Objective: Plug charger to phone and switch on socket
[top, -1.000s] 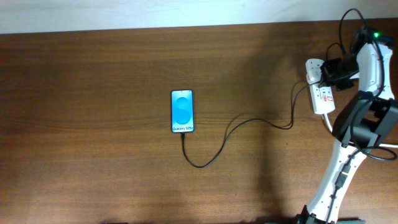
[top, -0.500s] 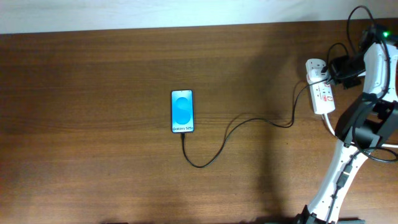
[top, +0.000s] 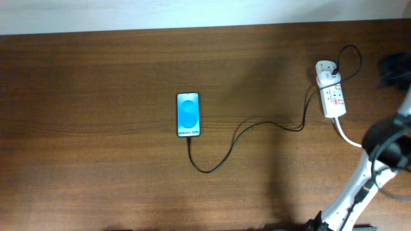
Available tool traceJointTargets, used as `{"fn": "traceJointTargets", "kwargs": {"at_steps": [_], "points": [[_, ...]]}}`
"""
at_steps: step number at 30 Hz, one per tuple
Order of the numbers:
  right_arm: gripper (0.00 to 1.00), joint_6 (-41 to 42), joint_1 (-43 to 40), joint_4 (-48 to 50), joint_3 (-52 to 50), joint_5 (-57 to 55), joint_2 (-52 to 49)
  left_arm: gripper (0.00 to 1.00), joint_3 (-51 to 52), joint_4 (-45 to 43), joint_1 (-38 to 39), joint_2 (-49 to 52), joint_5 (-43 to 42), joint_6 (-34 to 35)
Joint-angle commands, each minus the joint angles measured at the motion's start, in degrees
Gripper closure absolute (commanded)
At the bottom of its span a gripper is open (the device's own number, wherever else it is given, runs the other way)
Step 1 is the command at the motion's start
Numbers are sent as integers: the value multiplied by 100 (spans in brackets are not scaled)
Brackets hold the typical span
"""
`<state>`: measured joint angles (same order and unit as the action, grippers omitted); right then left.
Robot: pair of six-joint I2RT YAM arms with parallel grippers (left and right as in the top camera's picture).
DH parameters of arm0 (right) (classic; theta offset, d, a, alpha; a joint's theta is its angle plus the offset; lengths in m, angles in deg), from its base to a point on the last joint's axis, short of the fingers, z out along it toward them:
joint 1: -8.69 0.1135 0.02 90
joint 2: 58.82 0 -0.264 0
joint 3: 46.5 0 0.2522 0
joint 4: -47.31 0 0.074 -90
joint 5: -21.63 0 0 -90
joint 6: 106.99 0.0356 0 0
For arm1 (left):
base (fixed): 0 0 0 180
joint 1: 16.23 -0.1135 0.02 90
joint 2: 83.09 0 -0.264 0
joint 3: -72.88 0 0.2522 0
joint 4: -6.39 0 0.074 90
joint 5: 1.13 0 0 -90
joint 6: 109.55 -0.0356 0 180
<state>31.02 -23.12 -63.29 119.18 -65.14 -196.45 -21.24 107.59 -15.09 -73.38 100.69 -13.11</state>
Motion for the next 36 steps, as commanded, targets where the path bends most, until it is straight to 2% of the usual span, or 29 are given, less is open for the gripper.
{"fn": "traceJointTargets", "kwargs": {"at_steps": [1,5,7,8,12,14,18,21,28,31,36], "points": [[96,52,39,-26,278,-190,1694,1,0,-33,-26,-61,-42,-50],[96,50,70,345,278,1062,3340,1,0,-79,-345,-63,-44,-50],[96,101,72,1038,278,1971,4271,1,4,-142,-640,-260,-42,-50],[96,529,72,1823,278,2203,5045,1,24,-131,-640,-964,-42,-50],[95,535,70,2398,278,2203,5866,1,-1034,463,-487,-931,-20,-52],[92,221,70,2293,278,2205,6087,1,-1386,927,-313,-931,-20,-52],[91,44,72,1871,273,2208,6242,1,-1825,925,131,-929,-20,-52],[91,50,72,1622,79,2225,6242,1,-1838,925,81,-929,-20,-52],[90,201,72,1814,-251,2645,6238,1,-1838,920,79,-929,-20,-52],[89,199,72,1814,-251,2667,6242,1,-1812,476,83,-929,319,-76],[88,201,72,1816,-251,2789,6253,1,-981,-109,83,-929,-225,-297]]}}
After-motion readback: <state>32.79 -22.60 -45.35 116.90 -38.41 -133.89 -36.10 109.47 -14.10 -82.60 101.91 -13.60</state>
